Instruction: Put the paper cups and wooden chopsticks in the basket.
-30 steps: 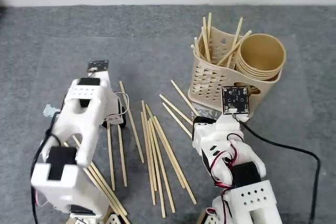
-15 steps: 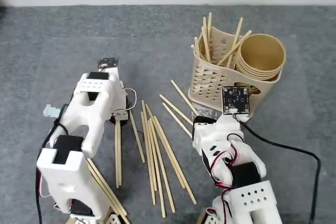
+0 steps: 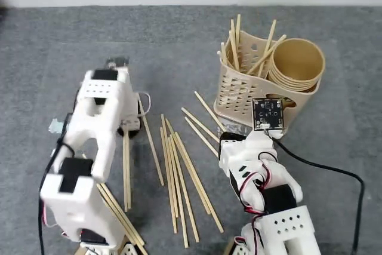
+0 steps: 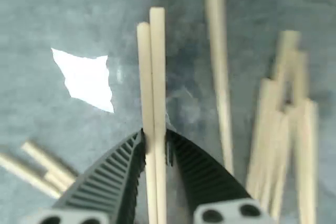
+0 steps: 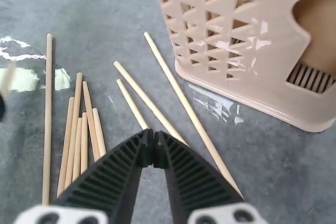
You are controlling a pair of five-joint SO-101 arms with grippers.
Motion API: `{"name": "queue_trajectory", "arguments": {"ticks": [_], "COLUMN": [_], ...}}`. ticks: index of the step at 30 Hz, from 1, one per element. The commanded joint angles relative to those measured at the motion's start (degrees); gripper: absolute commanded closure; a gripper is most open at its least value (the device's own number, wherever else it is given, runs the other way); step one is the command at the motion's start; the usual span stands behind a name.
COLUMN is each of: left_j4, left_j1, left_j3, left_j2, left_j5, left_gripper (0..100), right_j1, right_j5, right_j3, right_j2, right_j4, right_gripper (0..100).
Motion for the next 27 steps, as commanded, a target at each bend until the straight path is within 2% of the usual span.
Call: {"name": "queue_trajectory", "arguments": {"ticks": [1,8,15,21,27], "left_j4": [5.4,8.9,8.0,-0.9,-14.4], "left_j1": [0.0,2.8,8.4,13.5,17.7], "left_j3": [-7.4,-20.1,-38.5,-53.4,-58.1], "left_j2": [-9.1,-12.6,-12.3,-12.3,-12.3], "left_j5": [0.6,0.8,5.9,7.1,11.0], "left_gripper": [99,99,99,99,99], "right_j1": [-0.1,-0.1,0.0,2.4,2.9], "right_j5": [-0.5,-0.5,-0.5,-0.5,-0.5], "right_j3": [-0.4,-0.4,-0.4,-0.4,-0.4], "right_j2": [-1.0,-1.0,-1.0,-1.1,-1.1], "right_j4": [-0.7,-0.6,-0.6,-0.7,-0.7], "right_gripper": [99.0,99.0,99.0,99.0,99.0]}}
